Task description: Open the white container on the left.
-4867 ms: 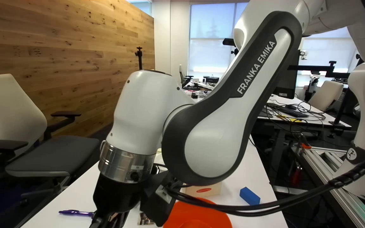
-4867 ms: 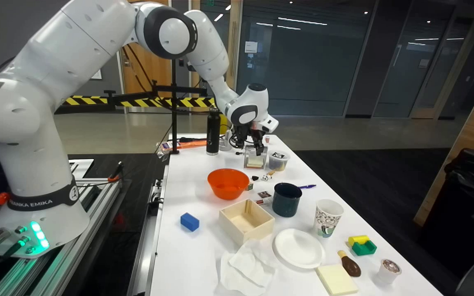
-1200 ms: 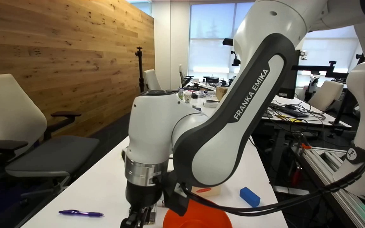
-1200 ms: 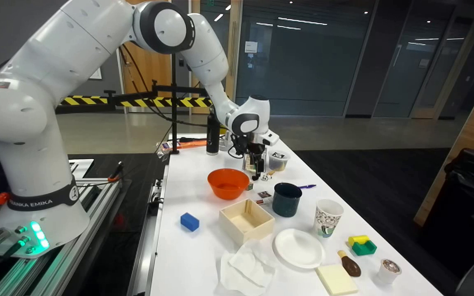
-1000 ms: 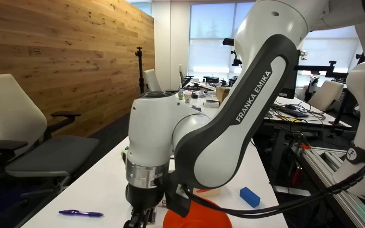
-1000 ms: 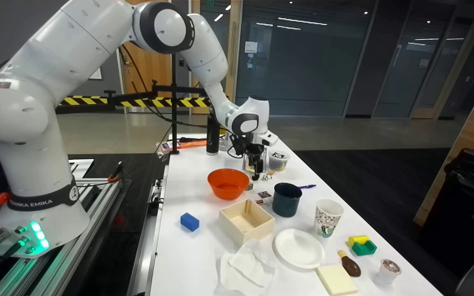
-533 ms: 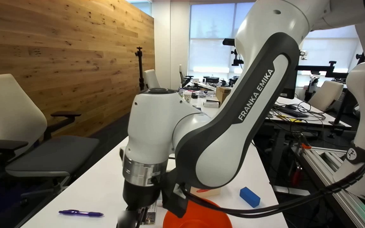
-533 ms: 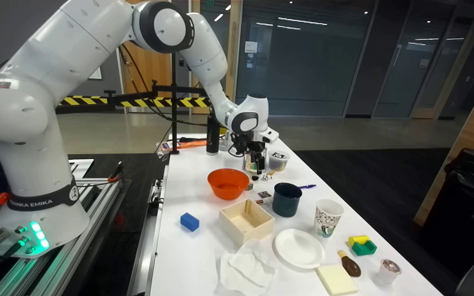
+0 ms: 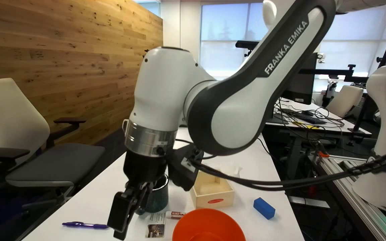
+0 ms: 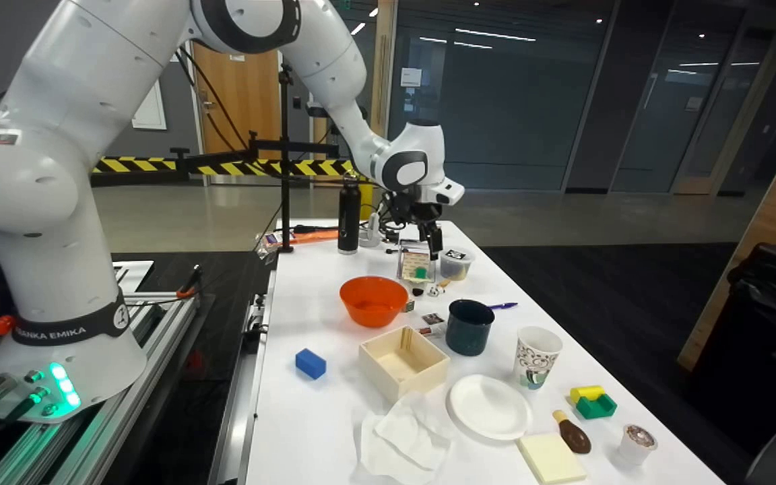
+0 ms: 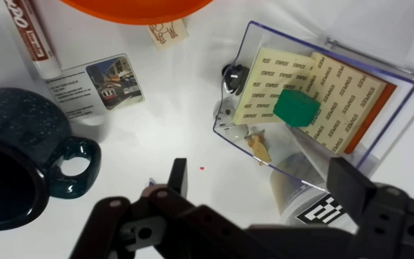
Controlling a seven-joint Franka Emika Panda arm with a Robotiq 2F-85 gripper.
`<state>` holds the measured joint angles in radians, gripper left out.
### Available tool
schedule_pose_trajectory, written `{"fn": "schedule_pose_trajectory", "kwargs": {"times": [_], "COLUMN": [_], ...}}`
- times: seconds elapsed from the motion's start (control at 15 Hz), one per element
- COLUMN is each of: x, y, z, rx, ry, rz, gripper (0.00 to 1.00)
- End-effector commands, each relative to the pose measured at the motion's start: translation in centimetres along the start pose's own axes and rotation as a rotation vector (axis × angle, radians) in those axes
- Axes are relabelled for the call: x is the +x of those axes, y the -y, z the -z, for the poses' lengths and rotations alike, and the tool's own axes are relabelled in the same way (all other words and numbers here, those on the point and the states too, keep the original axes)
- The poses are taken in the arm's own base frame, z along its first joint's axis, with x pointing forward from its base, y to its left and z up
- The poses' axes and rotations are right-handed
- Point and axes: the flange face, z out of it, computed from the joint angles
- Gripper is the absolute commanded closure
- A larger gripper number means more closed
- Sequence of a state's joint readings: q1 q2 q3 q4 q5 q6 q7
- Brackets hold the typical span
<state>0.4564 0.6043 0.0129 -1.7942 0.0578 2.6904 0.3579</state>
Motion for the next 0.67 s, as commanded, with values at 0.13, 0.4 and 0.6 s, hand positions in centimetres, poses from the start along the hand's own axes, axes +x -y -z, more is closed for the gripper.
{"fn": "schedule_pose_trajectory", "kwargs": {"times": [0.13,0.4,0.6], "x": [-0.5,-0.6,-0.7], "y": [-1.4,-1.6,-2.3], "z": [6.5,9.5,11.4], "rx": [-0.100,-0.178,-0.239], "ry": [0.031,0.157,0.239], "rz": [-0.030,-0.004,0.010], "gripper": [0.00,0.00,0.00]}}
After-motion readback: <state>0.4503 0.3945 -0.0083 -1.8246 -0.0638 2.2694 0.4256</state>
